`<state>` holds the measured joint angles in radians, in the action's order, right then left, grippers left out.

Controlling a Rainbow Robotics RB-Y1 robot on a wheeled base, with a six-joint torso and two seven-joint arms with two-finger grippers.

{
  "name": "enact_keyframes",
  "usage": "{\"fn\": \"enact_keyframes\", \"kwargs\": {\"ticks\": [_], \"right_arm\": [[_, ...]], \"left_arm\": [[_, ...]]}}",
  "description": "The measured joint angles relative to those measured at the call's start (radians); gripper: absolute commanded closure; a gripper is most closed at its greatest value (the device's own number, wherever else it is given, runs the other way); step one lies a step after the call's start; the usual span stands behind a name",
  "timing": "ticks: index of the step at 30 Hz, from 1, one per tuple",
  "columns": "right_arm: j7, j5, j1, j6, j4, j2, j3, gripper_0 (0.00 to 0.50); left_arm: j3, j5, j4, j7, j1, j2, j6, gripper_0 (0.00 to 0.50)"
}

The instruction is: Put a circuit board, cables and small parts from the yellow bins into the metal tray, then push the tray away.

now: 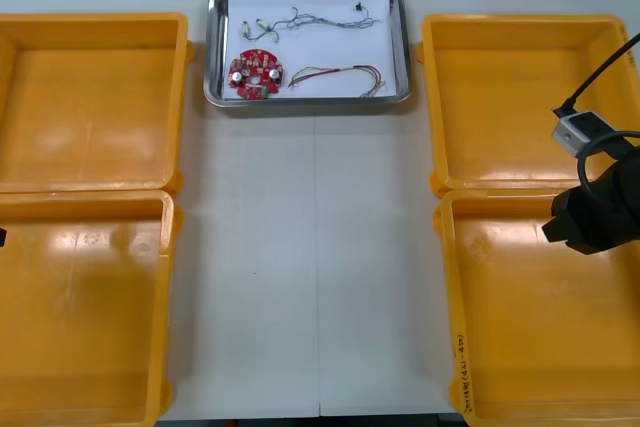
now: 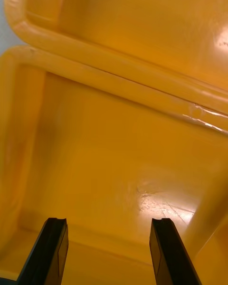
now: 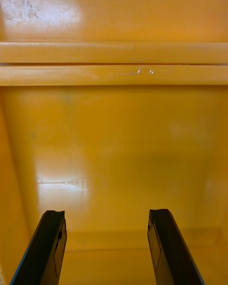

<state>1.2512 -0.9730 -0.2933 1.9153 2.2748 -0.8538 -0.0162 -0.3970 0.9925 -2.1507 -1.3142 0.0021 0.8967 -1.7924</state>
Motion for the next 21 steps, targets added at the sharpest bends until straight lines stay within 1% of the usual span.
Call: {"fn": "enact_keyframes", "kwargs": {"ticks": [12, 15, 19, 21], "right_arm": [[-0.007, 0.000, 0.103, 0.000, 0.003, 0.000, -0.094, 0.000], [-0.019, -0.003, 0.114, 0.000, 0.004, 0.000, -0.116, 0.000], [-0.067, -0.045, 0.117, 0.000, 0.009, 0.000, -0.150, 0.000], [-0.067, -0.038, 0.117, 0.000, 0.011, 0.000, -0.171, 0.000]], "left_arm": [[0.000, 0.000, 0.000, 0.000, 0.000, 0.000, 0.000, 0.000], [0.000, 0.000, 0.000, 0.000, 0.000, 0.000, 0.000, 0.000], [0.000, 0.000, 0.000, 0.000, 0.000, 0.000, 0.000, 0.000], [0.000, 0.000, 0.000, 0.000, 0.000, 0.000, 0.000, 0.000]]}}
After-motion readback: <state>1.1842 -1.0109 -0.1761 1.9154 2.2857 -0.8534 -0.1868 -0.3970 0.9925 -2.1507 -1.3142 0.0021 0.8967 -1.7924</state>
